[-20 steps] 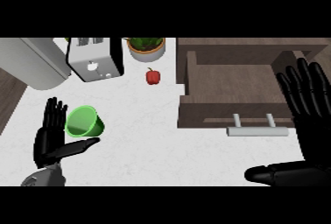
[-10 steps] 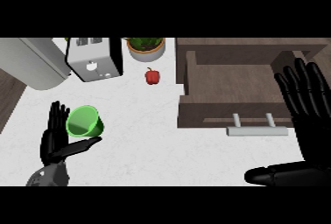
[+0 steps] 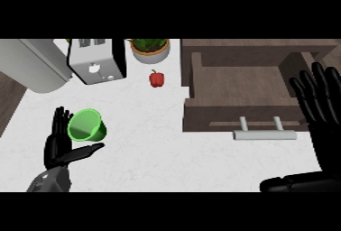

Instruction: Pick up the cup, place it into the drawer and close the drawer

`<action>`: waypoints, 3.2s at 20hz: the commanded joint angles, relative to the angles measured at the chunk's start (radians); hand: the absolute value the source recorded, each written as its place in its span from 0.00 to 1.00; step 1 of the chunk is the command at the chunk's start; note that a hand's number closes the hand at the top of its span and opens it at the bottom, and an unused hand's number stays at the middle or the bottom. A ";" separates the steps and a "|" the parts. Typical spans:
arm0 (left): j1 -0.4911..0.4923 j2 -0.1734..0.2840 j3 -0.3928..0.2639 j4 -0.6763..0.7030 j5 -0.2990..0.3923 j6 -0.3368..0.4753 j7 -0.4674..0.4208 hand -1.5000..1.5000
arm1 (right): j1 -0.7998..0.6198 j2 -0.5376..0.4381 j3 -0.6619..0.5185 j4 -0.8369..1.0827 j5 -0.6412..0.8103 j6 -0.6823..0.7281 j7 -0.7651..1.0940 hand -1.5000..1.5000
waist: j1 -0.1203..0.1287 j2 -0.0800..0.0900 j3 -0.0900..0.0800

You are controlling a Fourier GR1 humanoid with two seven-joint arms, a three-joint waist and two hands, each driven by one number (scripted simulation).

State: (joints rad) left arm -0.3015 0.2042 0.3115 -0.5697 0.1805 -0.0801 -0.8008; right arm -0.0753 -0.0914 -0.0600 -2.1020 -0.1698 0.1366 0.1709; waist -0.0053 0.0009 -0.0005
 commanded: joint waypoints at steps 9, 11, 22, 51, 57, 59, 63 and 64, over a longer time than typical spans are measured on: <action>-0.110 0.000 0.019 0.220 0.025 -0.069 -0.129 0.00 | 0.026 -0.040 -0.070 -0.024 -0.084 0.054 0.013 0.00 | -0.004 0.001 0.000; -0.157 0.028 0.036 0.273 0.040 -0.094 -0.101 0.00 | -0.008 0.001 0.003 -0.024 0.011 -0.005 0.024 0.00 | -0.004 0.001 0.000; -0.169 0.023 0.030 0.342 0.048 -0.271 -0.176 0.00 | 0.026 0.048 0.090 -0.017 0.063 -0.008 -0.007 0.00 | -0.013 0.005 -0.002; -0.021 -0.087 -0.122 -0.205 0.037 -0.235 -0.161 1.00 | 0.051 0.000 -0.007 -0.051 0.009 0.002 0.029 0.00 | 0.016 -0.010 0.002; -0.024 -0.139 -0.204 -0.509 0.057 -0.146 0.095 1.00 | -0.021 -0.008 -0.031 -0.034 -0.021 -0.017 0.073 0.00 | 0.016 -0.008 0.002; -0.031 -0.167 -0.235 -0.582 0.068 -0.130 0.184 1.00 | 0.092 0.018 0.012 -0.028 0.013 0.026 -0.022 0.00 | 0.010 -0.007 0.002; 0.028 -0.199 -0.279 -0.834 0.099 -0.056 0.347 1.00 | -0.011 0.014 0.019 -0.027 0.047 -0.034 0.059 0.00 | 0.014 -0.005 0.001; -0.102 -0.202 -0.272 -0.794 0.113 -0.010 0.433 1.00 | 0.000 0.020 0.025 -0.013 0.051 -0.020 0.023 0.00 | 0.010 -0.004 0.001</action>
State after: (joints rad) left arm -0.3313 0.0271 0.0661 -1.2473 0.2666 -0.1602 -0.5339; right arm -0.0648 -0.0847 -0.0626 -2.1212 -0.1545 0.1294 0.1981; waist 0.0083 -0.0052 0.0010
